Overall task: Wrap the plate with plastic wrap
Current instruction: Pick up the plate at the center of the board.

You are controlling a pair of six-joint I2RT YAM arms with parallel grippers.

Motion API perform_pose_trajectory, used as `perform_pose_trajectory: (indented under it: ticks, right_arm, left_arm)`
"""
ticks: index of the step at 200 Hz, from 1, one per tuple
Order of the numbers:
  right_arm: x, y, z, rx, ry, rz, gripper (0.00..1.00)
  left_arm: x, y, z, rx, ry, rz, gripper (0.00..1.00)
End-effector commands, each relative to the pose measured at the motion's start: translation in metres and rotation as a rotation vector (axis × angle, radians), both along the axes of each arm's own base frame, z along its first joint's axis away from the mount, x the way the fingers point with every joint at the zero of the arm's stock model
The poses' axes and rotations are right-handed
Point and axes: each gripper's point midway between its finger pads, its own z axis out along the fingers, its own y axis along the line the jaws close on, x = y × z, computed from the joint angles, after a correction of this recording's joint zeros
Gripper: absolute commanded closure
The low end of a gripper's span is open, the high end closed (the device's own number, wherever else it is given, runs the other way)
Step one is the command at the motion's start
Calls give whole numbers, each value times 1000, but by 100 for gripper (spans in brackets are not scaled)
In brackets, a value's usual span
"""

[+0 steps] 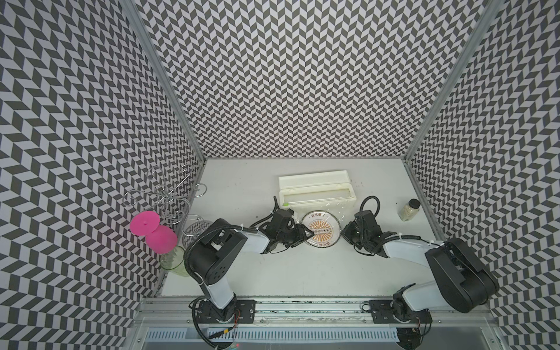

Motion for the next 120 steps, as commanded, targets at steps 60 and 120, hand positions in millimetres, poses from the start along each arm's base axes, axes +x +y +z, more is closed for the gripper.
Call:
perform_pose_trajectory:
  ticks: [60,120]
  right_arm:
    - [-67,-22,-58,-68,248,12,100]
    - [-65,-23,-47,-41,211,1,100]
  left_arm:
    - [0,-18,22,-205,-67,64,67]
    - [-7,-17,23,-227,-25,63,90]
